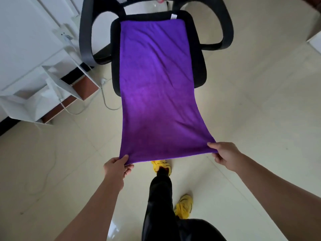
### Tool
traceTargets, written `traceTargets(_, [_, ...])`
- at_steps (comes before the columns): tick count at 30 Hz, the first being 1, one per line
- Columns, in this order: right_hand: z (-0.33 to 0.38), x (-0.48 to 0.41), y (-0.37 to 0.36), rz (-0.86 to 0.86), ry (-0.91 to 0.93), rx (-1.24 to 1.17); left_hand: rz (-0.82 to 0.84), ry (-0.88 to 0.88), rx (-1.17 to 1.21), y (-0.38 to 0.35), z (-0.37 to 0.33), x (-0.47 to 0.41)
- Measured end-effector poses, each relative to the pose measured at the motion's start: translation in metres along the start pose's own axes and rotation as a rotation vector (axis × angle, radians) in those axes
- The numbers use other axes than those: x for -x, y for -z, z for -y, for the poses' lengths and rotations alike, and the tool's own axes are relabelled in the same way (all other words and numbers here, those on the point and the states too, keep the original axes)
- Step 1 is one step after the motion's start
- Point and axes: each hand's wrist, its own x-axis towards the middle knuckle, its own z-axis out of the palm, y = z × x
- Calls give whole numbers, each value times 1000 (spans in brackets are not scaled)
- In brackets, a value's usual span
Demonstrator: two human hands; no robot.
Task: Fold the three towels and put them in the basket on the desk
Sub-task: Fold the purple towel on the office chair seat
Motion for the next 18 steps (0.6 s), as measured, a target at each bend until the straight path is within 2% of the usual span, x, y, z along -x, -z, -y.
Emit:
traceTargets(7, [-40,33,20,-31,-12,76,-13,43,4,25,39,29])
traceTargets(12, [-43,42,20,-44,-43,73,-10,49,-24,34,36,29])
traceTargets(18, [23,40,0,-54,192,-114,11,-142,-16,16,-22,12])
